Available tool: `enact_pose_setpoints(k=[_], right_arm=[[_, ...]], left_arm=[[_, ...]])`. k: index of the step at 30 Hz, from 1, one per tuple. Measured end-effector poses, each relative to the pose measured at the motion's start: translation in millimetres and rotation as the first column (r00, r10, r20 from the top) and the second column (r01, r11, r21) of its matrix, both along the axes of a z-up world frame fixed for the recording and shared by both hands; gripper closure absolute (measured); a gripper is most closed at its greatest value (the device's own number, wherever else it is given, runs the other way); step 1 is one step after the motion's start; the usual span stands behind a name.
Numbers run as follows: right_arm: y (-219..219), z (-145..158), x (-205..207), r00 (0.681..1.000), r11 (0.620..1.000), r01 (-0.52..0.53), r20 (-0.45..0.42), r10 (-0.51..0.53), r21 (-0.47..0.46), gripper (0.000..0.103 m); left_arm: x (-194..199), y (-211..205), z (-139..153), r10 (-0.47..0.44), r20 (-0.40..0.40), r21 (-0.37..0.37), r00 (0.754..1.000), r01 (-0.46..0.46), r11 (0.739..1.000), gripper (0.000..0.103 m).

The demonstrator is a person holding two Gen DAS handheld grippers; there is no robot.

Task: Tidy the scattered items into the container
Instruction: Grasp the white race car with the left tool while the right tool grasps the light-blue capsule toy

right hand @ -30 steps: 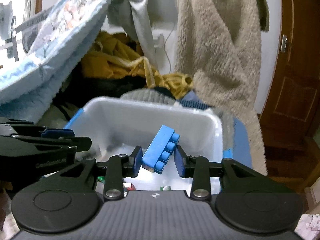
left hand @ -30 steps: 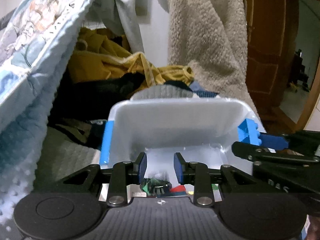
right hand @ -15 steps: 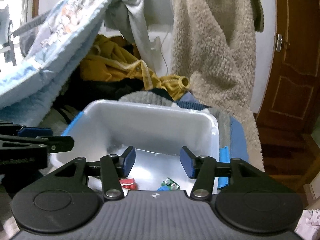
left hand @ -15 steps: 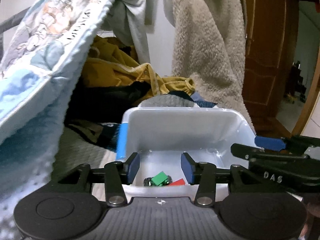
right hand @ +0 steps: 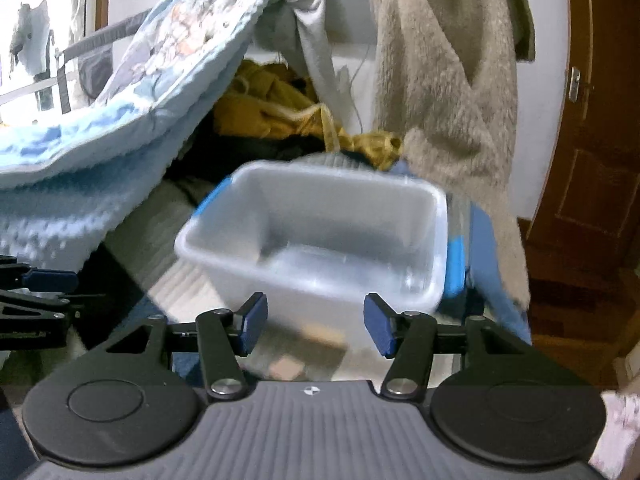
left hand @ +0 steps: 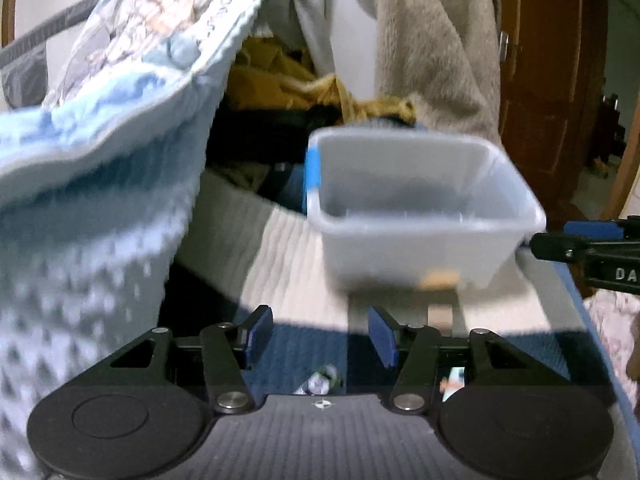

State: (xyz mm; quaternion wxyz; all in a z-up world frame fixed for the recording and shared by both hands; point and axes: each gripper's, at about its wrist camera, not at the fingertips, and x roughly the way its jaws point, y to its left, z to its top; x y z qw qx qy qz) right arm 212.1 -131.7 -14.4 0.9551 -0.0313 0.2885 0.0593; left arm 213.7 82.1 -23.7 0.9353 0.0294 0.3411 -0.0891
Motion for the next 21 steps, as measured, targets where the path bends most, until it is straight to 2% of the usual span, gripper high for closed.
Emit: enact_pose_setpoints(k=[5,10,16,21], right_arm=[[4,-26,-19,0.997,0.999,0.02,-0.078,-0.018,0.029,0.041],[19,-57,-28,0.987,0.999,0.019,-0.162,-0.011,0.045,0.041],[32,-82,-27,0.977,0.998,0.025,-0.211,-0.013,0.055,0.041],[34,-97,-22,0.968,0.994,0.084,-0.243,-0.066,0.066,0.041]], left_arm=[[-11,-2,-32,-0.037,-0.057,0.053,0.998,0.04,0.998,0.045],[4,-2,-58,-0.068,-0.115,0.078,0.991,0.077,0.994,0.043],[28,3,-77,-0.071,-0.145,0.093,0.987,0.085,0.992,0.043],[41,4,-87,-0.073,-0.153,0.081,0.986,0.086,0.993,0.043]])
